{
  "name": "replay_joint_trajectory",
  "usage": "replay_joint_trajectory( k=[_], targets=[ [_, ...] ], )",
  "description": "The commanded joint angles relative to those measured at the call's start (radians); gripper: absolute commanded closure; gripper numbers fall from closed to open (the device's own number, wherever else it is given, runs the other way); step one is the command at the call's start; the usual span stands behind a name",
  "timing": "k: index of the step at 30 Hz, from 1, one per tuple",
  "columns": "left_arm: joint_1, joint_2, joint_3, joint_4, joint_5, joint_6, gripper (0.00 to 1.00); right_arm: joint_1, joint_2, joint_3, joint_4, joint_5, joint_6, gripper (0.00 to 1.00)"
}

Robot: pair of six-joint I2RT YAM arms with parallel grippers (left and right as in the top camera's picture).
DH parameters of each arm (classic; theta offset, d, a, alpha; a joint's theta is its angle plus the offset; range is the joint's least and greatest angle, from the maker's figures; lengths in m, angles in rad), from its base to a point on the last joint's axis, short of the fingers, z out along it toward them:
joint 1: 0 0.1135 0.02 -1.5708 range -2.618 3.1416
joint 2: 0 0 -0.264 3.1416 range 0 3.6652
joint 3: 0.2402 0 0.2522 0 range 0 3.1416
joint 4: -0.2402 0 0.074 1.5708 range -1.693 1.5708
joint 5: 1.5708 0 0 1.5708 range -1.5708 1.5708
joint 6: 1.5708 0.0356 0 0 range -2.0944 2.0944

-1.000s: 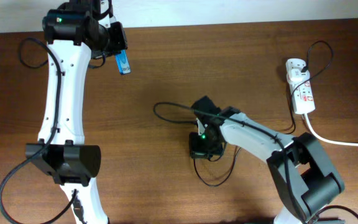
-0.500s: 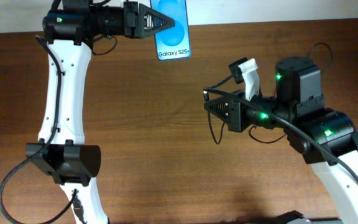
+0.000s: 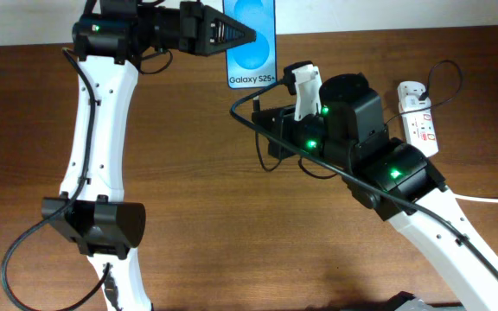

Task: Plug charger to phone and switch on socket
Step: 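Raise the plug with the right gripper to the phone's bottom port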

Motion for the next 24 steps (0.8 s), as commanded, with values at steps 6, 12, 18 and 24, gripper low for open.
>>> replay_joint_trajectory(
  k=[6,12,18,24],
  targets=[
    [0.005,-0.008,0.012,0.006,-0.023,-0.019,1.00,0.002,0.004,0.100,-0.059,-0.007,0.017,0.96],
    [-0.006,-0.008,0.012,0.006,-0.011,-0.001,1.00,0.002,0.039,0.104,-0.044,-0.016,0.031,0.96],
    [-0.006,-0.008,0.012,0.006,-0.011,0.029,1.00,0.002,0.039,0.133,-0.069,-0.016,0.027,0.96],
    [-0.006,-0.008,0.012,0.006,-0.042,0.060,1.00,0.002,0.039,0.133,-0.074,-0.031,0.027,0.96]
  ],
)
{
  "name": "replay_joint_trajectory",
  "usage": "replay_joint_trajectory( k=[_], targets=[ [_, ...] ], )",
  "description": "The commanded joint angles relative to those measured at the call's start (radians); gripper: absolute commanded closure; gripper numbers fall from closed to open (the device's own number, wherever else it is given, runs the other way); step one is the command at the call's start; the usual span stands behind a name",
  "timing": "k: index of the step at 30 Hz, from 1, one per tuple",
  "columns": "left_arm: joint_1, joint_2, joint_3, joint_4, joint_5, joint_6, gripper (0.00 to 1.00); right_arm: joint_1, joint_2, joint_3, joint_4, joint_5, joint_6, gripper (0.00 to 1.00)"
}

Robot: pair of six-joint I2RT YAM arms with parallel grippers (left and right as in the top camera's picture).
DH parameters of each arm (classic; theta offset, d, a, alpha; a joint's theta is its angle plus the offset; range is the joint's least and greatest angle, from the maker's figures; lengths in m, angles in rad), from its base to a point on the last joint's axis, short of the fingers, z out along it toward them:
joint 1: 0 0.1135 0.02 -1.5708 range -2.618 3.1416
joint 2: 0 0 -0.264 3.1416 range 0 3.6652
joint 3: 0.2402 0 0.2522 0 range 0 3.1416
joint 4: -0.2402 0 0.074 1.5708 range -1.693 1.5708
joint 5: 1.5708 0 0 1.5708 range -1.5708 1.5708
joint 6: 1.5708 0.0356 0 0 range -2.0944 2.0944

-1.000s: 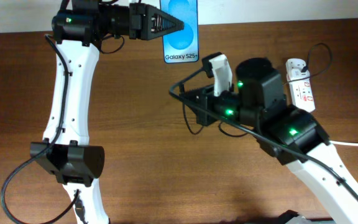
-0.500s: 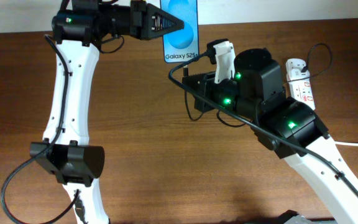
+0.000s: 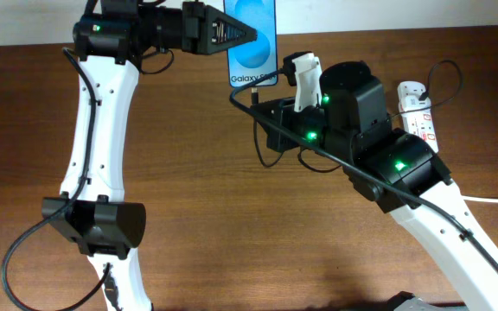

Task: Plug charger to phone and switch on socket
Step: 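Raise the plug with the right gripper to the phone's bottom port, then push the USB-C plug up into the phone held by the left gripper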

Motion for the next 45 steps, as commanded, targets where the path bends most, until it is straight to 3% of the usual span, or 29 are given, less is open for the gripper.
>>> replay_joint_trajectory(
  k=[1,27,34,45],
  targets=[
    [-0.004,-0.008,0.012,0.006,0.004,0.040,1.00,0.002,0.000,0.025,0.003,-0.016,0.004,0.96],
    [-0.004,-0.008,0.012,0.006,0.016,0.040,1.00,0.001,0.000,0.025,0.028,0.010,0.004,0.96],
    [-0.004,-0.008,0.012,0.006,0.086,0.040,1.00,0.000,0.001,0.024,0.009,0.010,0.005,0.96],
    [-0.004,-0.008,0.012,0.025,0.008,0.070,1.00,0.000,0.000,0.025,0.003,-0.028,0.004,0.96]
  ],
)
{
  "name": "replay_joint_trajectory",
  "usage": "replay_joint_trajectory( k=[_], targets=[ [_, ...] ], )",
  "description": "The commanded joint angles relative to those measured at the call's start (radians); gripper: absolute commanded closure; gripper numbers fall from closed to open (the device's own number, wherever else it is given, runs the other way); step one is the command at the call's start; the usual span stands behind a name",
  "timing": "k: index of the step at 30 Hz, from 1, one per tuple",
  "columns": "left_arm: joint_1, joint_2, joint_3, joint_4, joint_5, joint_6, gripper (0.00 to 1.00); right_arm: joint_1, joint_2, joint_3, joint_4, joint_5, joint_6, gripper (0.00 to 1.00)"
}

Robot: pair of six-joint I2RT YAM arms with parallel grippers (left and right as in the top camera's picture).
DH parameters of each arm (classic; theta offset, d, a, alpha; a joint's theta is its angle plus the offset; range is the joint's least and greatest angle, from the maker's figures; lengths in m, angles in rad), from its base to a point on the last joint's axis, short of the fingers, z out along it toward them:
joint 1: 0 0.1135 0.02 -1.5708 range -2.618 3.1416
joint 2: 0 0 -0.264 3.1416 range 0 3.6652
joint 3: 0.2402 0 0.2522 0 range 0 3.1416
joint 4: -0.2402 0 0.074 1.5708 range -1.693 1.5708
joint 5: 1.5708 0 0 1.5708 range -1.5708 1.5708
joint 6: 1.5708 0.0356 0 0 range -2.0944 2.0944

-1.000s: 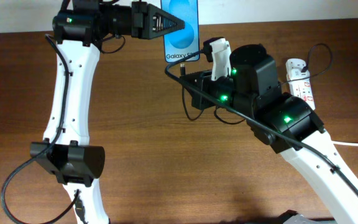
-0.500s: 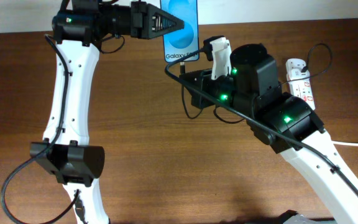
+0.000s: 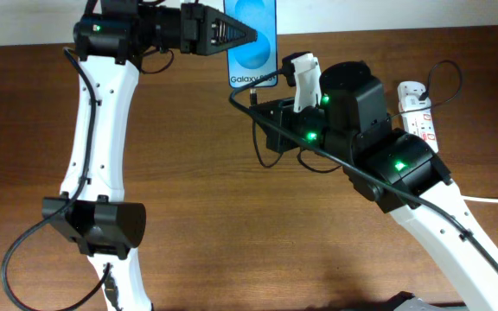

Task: Plug charger to phone and switch on socket
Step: 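Push the USB-C plug up into the phone held by the left gripper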

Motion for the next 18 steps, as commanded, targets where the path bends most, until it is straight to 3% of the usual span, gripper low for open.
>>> replay_joint_trajectory(
  k=[1,18],
  targets=[
    [-0.003,-0.008,0.012,0.010,-0.025,0.023,1.00,0.000,0.000,0.025,0.002,-0.013,0.005,0.96],
    [-0.003,-0.008,0.012,0.009,0.010,0.023,1.00,-0.025,0.001,0.025,0.020,-0.031,0.005,0.96]
  ],
)
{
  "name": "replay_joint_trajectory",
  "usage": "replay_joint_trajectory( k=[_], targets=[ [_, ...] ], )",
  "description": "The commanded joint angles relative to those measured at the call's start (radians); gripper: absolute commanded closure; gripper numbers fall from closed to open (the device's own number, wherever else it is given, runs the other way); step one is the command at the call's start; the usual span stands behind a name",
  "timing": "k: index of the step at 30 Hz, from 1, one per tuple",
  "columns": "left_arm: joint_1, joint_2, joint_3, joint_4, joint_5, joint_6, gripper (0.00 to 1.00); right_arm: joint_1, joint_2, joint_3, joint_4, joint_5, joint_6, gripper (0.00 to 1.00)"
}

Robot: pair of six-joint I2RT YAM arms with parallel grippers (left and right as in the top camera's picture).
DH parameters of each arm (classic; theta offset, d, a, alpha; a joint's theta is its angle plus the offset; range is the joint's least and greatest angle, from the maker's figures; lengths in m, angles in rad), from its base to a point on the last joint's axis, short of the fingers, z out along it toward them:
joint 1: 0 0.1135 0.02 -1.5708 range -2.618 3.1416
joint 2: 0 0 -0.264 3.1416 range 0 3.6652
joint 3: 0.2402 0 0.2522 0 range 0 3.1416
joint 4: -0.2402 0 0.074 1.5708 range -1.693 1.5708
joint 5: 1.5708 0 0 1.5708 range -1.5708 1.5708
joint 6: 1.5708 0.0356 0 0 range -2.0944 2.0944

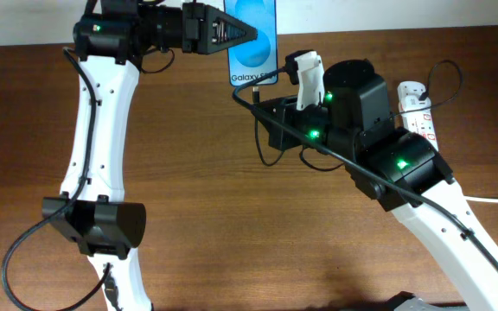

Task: Plug charger to phone and switch on socket
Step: 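Push the USB-C plug up into the phone held by the left gripper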

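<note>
A phone [253,39] with a blue screen labelled Galaxy S25+ lies at the table's far edge. My left gripper [247,34] reaches in from the left, its dark fingers closed to a point on the phone's left edge. My right gripper [266,97] sits just below the phone's bottom edge, mostly hidden under its white wrist mount. It is shut on the end of the black charger cable [258,138], which loops down to its left. The plug tip itself is hidden. A white socket strip [418,117] lies at the right with a black lead plugged into it.
The brown table [188,216] ends at a pale wall along the top. The right arm's dark body fills the space between phone and socket strip. The left arm's base stands at the lower left. A white cable runs off the right edge.
My right gripper and the cable loop have shifted slightly to the right, still at the phone's bottom edge. The left gripper and the phone have not moved.
The left gripper has stayed on the phone throughout. My right gripper first held the cable a little below the phone, with the whole label showing. It then stood at the phone's bottom edge, covering part of the label, and has stayed there with small shifts.
</note>
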Motion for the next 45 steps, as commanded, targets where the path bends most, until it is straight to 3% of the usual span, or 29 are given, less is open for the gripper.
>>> replay_joint_trajectory(
  k=[1,45],
  targets=[
    [-0.003,-0.008,0.012,0.005,0.040,0.022,1.00,-0.006,0.003,0.025,0.011,-0.023,0.005,0.96],
    [-0.003,-0.008,0.012,-0.007,0.042,0.022,1.00,-0.006,0.018,0.043,0.018,0.020,0.004,0.96]
  ],
)
